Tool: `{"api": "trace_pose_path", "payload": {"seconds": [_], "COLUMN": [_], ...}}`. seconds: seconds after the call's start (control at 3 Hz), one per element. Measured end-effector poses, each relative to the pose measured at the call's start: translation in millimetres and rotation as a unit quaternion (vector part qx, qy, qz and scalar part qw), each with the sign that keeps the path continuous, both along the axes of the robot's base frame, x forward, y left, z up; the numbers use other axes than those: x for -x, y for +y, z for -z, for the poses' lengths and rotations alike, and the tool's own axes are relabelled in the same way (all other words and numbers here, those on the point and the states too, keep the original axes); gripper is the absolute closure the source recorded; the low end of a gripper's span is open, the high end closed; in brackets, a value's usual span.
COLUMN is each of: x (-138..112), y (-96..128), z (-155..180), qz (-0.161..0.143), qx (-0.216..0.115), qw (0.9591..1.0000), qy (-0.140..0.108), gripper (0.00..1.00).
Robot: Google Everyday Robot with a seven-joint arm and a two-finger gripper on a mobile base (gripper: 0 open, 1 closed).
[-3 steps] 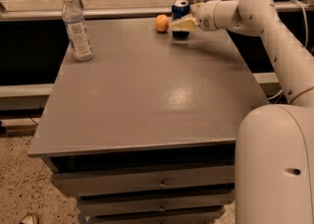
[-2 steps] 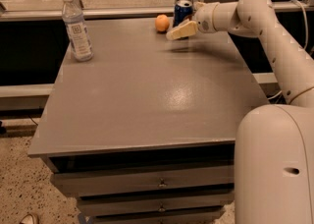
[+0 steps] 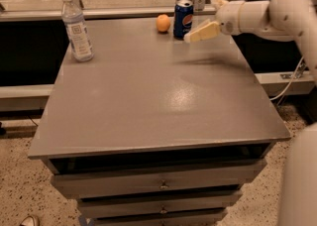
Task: Move pepsi can near orange
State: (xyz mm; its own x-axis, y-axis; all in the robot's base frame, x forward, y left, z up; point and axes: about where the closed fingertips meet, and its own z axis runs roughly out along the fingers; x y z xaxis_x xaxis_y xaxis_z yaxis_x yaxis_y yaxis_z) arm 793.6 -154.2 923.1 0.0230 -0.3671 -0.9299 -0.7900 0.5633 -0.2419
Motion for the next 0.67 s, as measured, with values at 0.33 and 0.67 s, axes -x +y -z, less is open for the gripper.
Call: {"api": "trace_pose_path", "payload": {"seconds": [0.33,0.67], "x": [66,77], "y": [-46,-66], "z": [-27,-27], "qz": [-0.004,0.007], "qx": [0.003,0.005], "qw": [0.9996,0.9995], "qy": [-0.028,-0.031], "gripper": [0.00,0.00]}}
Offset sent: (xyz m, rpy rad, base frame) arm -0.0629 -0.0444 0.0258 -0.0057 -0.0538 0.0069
